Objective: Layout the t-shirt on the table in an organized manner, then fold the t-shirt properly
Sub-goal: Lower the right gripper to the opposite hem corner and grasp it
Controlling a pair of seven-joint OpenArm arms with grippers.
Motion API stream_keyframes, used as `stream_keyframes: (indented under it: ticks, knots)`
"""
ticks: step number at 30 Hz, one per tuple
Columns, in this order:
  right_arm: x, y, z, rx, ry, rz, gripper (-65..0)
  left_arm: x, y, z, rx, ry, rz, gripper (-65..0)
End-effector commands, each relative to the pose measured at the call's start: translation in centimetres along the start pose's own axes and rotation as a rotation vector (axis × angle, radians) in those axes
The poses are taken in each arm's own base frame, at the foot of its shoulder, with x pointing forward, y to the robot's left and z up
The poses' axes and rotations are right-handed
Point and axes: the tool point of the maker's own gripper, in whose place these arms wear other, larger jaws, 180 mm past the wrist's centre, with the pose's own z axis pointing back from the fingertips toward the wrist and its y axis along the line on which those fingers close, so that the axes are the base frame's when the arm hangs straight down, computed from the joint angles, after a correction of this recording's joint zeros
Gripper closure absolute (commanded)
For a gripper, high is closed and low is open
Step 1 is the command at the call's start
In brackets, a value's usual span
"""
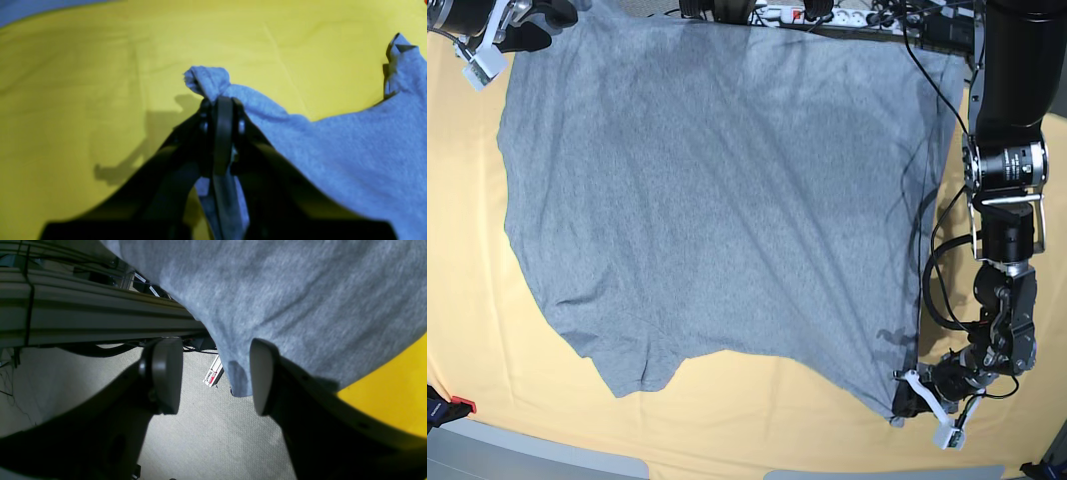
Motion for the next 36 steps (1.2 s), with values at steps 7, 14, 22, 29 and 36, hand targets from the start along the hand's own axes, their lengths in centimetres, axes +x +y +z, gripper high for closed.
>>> stream_keyframes:
  ticks: [7, 14, 22, 29, 36]
  knots:
    - [4.1, -1.3, 0.3, -0.041, -0.12, 0.096, -34.3, 0.1, 0.4, 0.4, 0.015, -0.026, -0.006, 0.0]
    - [11.1, -6.6, 2.0, -0.305, -0.303, 0.239, -34.3, -4.9, 0.1, 0.2, 0.013, 0.063, 0.019, 0.0]
    - [18.0, -11.4, 6.0, -0.631, -0.534, 0.306, -34.3, -7.7, -0.1, 0.3, 0.009, 0.157, 0.03, 0.0]
    - [20.0, -17.5, 1.5, -0.586, -0.532, 0.146, -41.3, -7.9, -0.1, 0.3, 0.009, 0.165, 0.03, 0.0]
    - [23.7, -23.7, -1.9, -0.493, -0.543, -0.049, -42.2, -8.1, -0.1, 0.4, 0.009, 0.18, 0.03, 0.0]
